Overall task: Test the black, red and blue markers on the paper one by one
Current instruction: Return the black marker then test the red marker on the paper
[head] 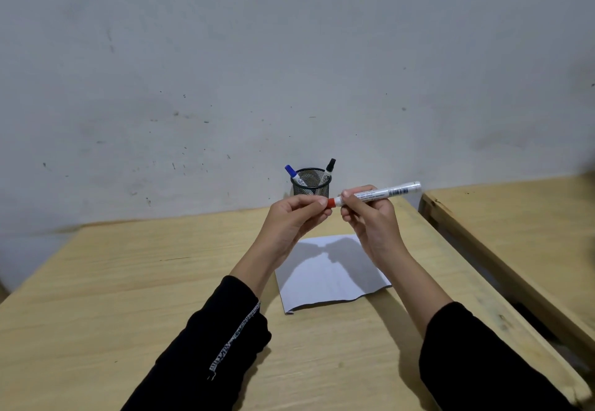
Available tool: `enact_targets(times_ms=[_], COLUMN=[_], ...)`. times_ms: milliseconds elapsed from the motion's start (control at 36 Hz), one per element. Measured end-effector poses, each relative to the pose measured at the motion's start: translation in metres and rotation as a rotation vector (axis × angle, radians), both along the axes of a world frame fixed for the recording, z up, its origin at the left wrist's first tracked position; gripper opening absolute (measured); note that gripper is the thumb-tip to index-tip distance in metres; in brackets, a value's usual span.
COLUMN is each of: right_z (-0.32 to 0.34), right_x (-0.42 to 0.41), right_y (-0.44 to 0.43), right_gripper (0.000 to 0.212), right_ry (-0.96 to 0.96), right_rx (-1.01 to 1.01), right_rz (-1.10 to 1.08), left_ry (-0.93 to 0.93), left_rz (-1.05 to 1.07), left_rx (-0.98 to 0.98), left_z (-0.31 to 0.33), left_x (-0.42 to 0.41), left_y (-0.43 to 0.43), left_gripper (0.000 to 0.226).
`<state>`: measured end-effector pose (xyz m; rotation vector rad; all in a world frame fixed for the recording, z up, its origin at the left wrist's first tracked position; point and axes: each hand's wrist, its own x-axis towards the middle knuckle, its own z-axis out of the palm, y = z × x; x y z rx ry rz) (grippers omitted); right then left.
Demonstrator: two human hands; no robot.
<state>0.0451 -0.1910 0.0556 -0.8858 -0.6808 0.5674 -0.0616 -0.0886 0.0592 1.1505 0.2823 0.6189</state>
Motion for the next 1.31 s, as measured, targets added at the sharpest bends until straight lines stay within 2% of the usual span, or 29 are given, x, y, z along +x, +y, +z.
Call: enact_targets(times_ms=[167, 306, 444, 500, 583, 694, 833, 917, 1056, 1139, 1194, 1306], right_z=[0.000, 0.005, 0.012, 0.013, 0.015, 0.021, 0.024, 0.023, 0.022, 0.021, 0.022, 0.024], right_x=[0.002, 0.009, 0.025, 0.032, 0.040, 0.045, 0.045, 0.043, 0.044, 0.053, 0.061, 0.077], right_y=[0.001, 0.000, -0.002, -0.003, -0.004, -0.001, 0.014, 0.024, 0.038, 0.044, 0.049, 0.058], right_gripper=[0.016, 0.011, 0.007, 0.007, 0.012, 0.018, 0.026, 0.027, 0.023, 0.020, 0.022, 0.027], right_ry=[-0.063, -0.131, 0.020, 0.000, -0.147, -0.455, -0.693, -0.814, -0.841, -0.835, -0.783, -0.540], right_rx=[-0.021, -0.065, -0.031, -0.051, -0.122, -0.316, -0.530, -0.582, -0.585, -0.561, -0.509, -0.353], right_rz=[-0.034, 0.029, -0.016, -0.035, 0.000, 0.012, 0.054, 0.077, 0.050, -0.051, -0.152, -0.271], left_ry=[0.012, 0.016, 0.009, 0.006, -0.015, -0.018, 0.008, 0.052, 0.103, 0.168, 0.292, 0.535], left_rz=[-0.019, 0.000, 0.126, 0.167, 0.222, 0.273, 0.264, 0.265, 0.238, 0.313, 0.388, 0.387], left_rx=[0.060, 0.067, 0.054, 0.064, 0.091, 0.173, 0.281, 0.355, 0.463, 0.594, 0.750, 0.887], left_z=[0.001, 0.001, 0.011, 0.017, 0.027, 0.042, 0.052, 0.053, 0.046, 0.033, 0.020, -0.012], left_x=[0.002, 0.001, 0.002, 0.002, 0.003, 0.008, 0.020, 0.028, 0.037, 0.037, 0.035, 0.039], left_y=[0.004, 0.009, 0.024, 0.031, 0.039, 0.045, 0.043, 0.042, 0.047, 0.061, 0.071, 0.089], left_gripper=[0.009, 0.011, 0.012, 0.011, 0.010, 0.011, 0.011, 0.012, 0.009, 0.009, 0.008, 0.014])
